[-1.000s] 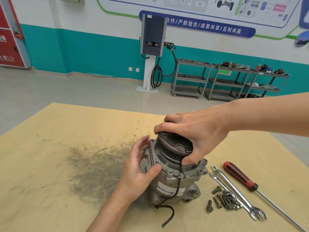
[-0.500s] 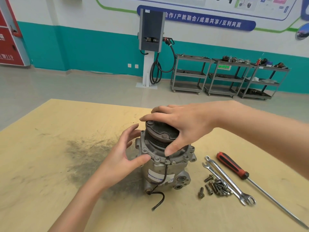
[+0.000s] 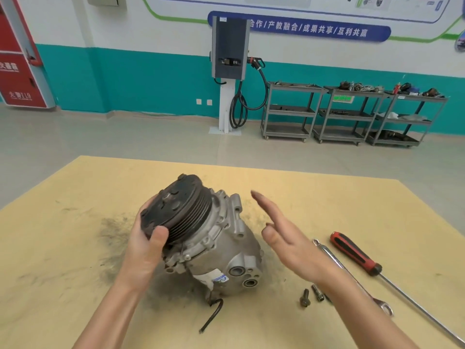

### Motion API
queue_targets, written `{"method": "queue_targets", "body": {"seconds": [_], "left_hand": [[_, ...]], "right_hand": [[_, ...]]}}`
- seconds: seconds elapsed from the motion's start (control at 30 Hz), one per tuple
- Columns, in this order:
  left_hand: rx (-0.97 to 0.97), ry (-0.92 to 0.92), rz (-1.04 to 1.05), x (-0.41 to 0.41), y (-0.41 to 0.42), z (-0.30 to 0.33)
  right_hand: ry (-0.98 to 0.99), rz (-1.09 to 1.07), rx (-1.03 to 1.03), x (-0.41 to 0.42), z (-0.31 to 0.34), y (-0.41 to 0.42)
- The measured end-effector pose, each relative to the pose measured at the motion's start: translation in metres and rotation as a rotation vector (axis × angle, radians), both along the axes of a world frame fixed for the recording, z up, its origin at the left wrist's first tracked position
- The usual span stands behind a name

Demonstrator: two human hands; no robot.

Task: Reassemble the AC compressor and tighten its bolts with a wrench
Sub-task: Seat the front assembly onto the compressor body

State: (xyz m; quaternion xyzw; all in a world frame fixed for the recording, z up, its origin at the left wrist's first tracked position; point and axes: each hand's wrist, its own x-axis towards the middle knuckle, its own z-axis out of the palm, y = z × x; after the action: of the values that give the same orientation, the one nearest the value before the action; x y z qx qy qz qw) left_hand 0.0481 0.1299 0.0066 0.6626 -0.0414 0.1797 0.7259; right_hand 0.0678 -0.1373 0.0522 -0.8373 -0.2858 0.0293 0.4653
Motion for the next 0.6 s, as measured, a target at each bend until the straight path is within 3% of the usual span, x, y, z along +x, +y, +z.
{"method": "queue_targets", "body": {"seconds": [0.2, 0.6], "left_hand": [[-0.032, 0.043, 0.002, 0.006, 0.006, -0.001], [0.165, -0.076, -0.072, 0.010, -0.042, 0.029]], "right_hand": [[0.043, 0.003, 0.049, -0.004, -0.014, 0.022], [-0.078, -0.093, 0.252, -0.013, -0.028, 0.023]]}}
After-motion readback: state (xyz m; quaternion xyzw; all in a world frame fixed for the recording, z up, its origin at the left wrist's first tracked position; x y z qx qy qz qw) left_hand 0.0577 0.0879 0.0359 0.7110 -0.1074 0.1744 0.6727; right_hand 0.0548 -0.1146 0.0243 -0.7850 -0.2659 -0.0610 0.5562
